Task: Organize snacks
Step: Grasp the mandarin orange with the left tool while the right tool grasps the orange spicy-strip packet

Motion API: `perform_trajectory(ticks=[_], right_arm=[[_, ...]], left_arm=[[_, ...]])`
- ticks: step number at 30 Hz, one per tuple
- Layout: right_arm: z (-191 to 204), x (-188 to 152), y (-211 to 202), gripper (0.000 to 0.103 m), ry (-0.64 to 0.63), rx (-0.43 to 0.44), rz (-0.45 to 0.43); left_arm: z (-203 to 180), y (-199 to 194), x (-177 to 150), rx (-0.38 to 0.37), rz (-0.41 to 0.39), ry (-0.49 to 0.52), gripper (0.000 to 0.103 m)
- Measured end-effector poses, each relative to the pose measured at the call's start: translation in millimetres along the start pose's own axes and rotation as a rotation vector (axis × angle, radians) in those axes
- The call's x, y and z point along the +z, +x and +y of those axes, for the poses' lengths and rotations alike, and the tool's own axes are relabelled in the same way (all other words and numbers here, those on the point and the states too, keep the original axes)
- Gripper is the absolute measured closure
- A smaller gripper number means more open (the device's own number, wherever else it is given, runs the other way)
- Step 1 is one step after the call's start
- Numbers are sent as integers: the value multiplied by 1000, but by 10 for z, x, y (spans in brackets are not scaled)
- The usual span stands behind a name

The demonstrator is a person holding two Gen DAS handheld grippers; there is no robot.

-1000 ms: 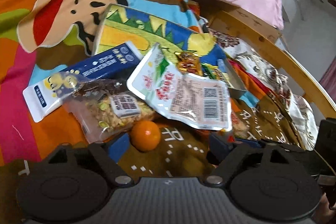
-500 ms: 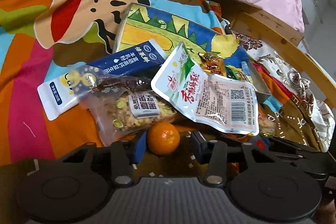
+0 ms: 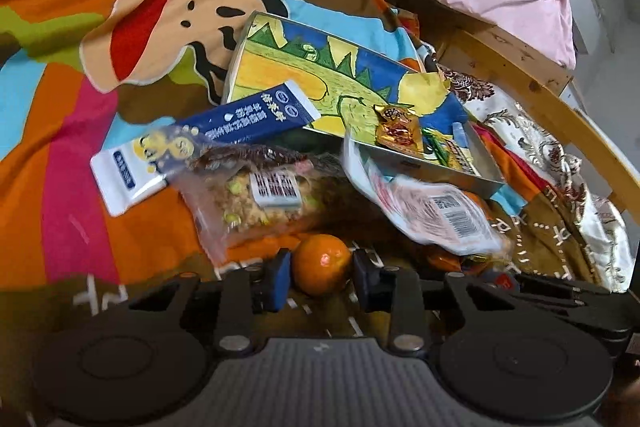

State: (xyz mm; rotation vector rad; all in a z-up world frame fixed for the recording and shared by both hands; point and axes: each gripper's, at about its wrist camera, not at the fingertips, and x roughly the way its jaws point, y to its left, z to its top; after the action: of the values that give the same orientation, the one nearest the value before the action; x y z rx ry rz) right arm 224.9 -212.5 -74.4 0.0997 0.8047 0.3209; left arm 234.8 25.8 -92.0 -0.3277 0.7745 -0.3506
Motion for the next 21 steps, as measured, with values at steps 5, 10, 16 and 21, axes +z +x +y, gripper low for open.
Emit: perform_trajectory(ticks=[5,10,16,21], right_arm=[[23,-3,58,58,-19,13,-5],[31,50,207,44,-36,30,-38],[-91,77,280,23,46,138,-82],[-191,134,298,27,134,146,-90]], left_arm=[[18,27,-37,-5,28,-11,67],[10,53,-39,-1,39,-5,67],[16,60,-44,-1,40,-9,67],[15,60,-49,3,38,-12,67]])
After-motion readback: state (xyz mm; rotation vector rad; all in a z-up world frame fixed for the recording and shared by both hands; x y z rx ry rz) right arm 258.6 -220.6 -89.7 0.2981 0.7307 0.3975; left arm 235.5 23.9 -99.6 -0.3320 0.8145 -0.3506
